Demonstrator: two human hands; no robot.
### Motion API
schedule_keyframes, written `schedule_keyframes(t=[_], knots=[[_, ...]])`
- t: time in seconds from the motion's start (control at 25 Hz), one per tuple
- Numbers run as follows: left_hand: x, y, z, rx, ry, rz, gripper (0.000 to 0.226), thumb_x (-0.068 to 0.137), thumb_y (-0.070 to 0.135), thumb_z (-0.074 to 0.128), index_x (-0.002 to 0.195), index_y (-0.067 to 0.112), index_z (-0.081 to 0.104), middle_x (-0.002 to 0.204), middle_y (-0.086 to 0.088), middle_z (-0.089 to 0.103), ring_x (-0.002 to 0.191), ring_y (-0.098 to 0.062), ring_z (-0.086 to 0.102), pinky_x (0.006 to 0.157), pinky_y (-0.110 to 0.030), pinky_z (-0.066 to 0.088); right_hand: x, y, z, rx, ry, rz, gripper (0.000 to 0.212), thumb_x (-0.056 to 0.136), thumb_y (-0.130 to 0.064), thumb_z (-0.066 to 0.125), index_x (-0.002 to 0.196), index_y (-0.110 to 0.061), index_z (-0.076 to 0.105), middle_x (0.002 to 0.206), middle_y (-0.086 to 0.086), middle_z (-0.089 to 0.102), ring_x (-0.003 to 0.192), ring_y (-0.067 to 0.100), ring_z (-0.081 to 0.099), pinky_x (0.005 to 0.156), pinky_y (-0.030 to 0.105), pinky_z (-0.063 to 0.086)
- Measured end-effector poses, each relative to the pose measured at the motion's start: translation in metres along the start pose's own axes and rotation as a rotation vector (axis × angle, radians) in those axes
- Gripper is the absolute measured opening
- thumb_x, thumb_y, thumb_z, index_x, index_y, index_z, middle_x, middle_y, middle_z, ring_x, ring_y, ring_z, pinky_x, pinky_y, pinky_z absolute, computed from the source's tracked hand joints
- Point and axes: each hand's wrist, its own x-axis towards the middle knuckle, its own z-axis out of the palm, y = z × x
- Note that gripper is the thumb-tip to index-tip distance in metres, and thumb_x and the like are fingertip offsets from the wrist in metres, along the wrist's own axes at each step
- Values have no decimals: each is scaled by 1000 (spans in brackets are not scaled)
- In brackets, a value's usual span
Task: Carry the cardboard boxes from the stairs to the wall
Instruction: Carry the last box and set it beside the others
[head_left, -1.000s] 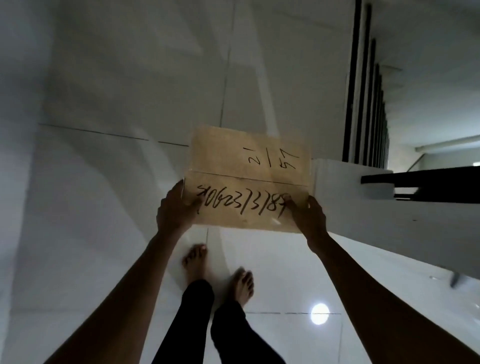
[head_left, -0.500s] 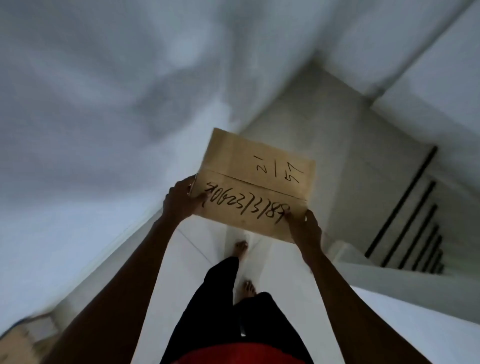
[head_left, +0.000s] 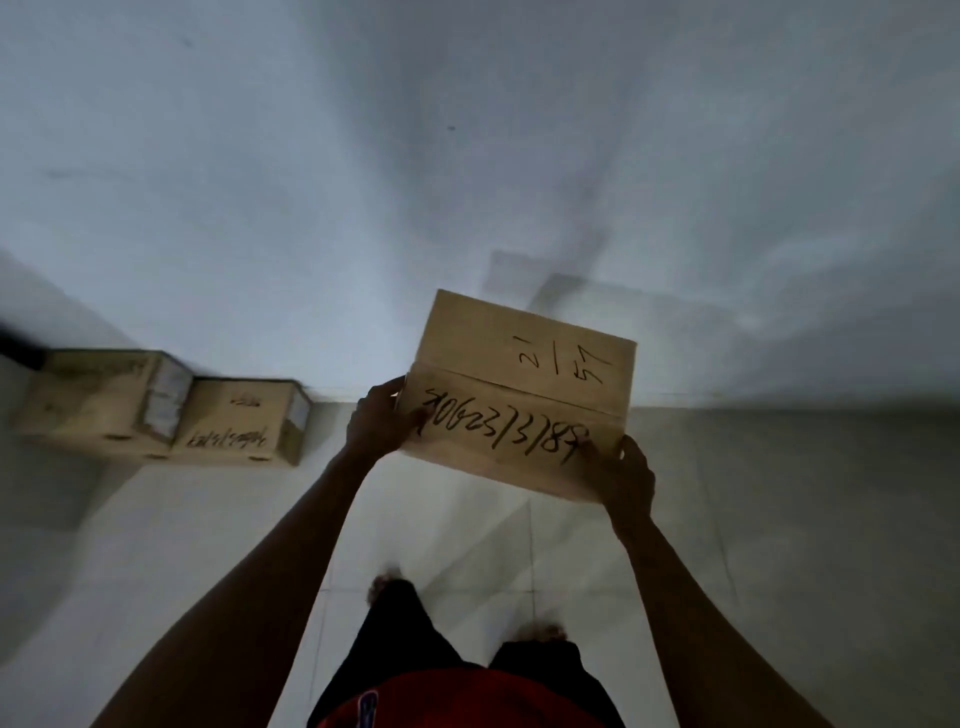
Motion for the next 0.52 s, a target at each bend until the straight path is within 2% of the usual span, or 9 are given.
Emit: schedule_keyframes(t=[0.16, 0.4, 0.52], knots=[[-7, -98, -111, -74, 131, -95, 56, 72, 40, 77, 123, 23, 63, 109, -7, 74, 93, -26, 70, 83, -41, 57, -40, -66, 124, -70, -131, -110, 68, 85, -52, 63, 135, -8, 49, 130, 16, 61, 116, 38, 59, 98, 51, 50], [10, -228, -249, -86, 186, -206, 56, 69, 37, 81, 120, 20, 67, 114, -8, 72, 100, -29, 67, 85, -45, 57, -94, -127, 297, -134, -203, -107, 69, 82, -55, 65, 132, -10, 52, 129, 15, 63, 113, 38, 61, 96, 54, 51], [39, -284, -298, -99, 212, -256, 57, 70, 34, 81, 122, 19, 65, 118, -8, 69, 103, -28, 65, 87, -48, 56, -101, -155, 378, -162, -241, -118, 67, 84, -54, 63, 133, -10, 50, 127, 15, 64, 110, 37, 62, 92, 50, 53]])
